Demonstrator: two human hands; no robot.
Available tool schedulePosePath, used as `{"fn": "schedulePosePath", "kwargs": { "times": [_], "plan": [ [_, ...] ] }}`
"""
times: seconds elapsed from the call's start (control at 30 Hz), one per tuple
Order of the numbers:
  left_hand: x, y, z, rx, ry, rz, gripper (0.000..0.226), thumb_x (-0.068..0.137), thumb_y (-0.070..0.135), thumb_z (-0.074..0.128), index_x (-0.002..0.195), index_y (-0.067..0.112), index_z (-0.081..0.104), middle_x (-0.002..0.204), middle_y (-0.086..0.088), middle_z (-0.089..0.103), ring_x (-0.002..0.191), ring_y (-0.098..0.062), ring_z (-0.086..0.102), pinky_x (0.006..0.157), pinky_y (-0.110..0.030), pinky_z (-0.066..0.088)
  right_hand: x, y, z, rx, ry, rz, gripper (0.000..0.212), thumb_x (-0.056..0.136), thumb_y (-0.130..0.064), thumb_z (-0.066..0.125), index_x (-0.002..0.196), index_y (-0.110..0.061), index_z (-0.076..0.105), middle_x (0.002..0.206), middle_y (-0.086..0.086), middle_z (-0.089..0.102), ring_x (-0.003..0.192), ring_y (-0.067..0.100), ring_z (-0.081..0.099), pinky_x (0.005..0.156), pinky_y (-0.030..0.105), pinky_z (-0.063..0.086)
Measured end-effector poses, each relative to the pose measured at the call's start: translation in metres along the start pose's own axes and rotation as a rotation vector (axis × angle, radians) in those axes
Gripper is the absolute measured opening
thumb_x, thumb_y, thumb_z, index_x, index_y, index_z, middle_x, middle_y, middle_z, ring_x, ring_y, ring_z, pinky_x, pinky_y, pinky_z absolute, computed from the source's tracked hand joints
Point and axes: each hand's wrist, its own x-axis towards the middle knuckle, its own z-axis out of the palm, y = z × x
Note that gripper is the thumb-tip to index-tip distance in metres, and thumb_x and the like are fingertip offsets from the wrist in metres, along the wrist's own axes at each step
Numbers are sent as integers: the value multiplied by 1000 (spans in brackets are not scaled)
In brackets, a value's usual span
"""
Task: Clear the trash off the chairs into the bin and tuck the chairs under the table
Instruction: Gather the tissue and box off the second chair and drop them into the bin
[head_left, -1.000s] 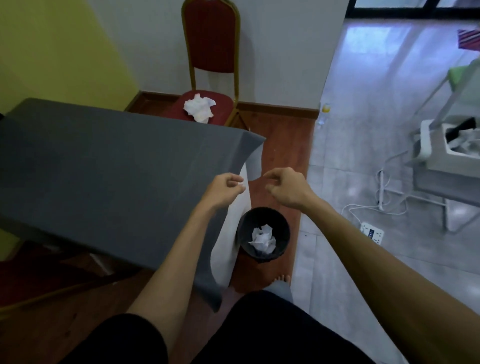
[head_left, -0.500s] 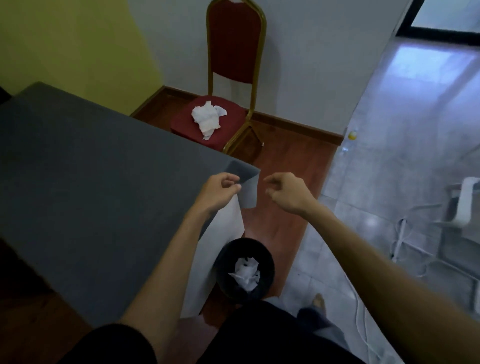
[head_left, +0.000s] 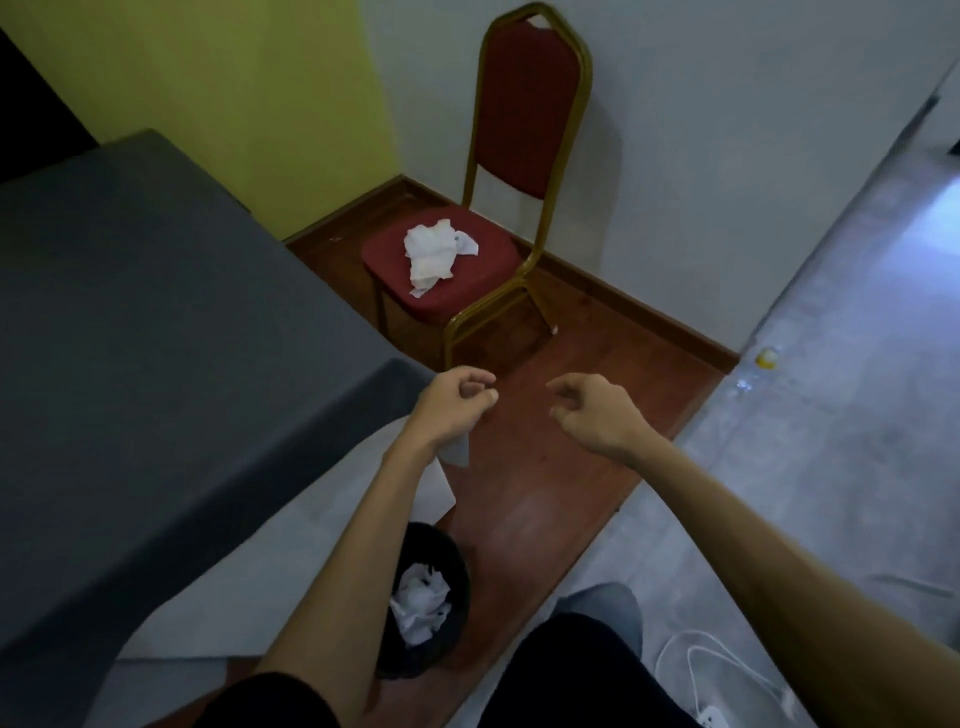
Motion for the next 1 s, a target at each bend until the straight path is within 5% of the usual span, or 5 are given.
{"fn": "schedulePosePath", "kwargs": {
  "times": [0.2,0.4,1.0],
  "plan": [
    [58,26,25,-4,94,-20,30,93,31,64,123,24,67,123,-1,66,112,-16,62,91,-30,51,70,27,-46,-1,-29,-82,45,95,-17,63,141,-16,61,141,5,64,131,23,60,107,29,43],
    [117,48,42,-27,185,-87,29,93,32,65,121,26,68,118,1,67,106,-14,64,84,-26,51,141,40,-86,-51,-125,-143,46,95,-15,63,141,-15,62,143,5,63,133,22,58,108,27,41],
    [300,119,22,33,285,-322,31,95,27,63,125,22,65,128,-4,64,118,-19,61,97,-32,51,400,29,-167,-3,-332,-194,42,94,-18,66,137,-19,67,131,0,71,124,20,65,107,29,46]
  ]
}}
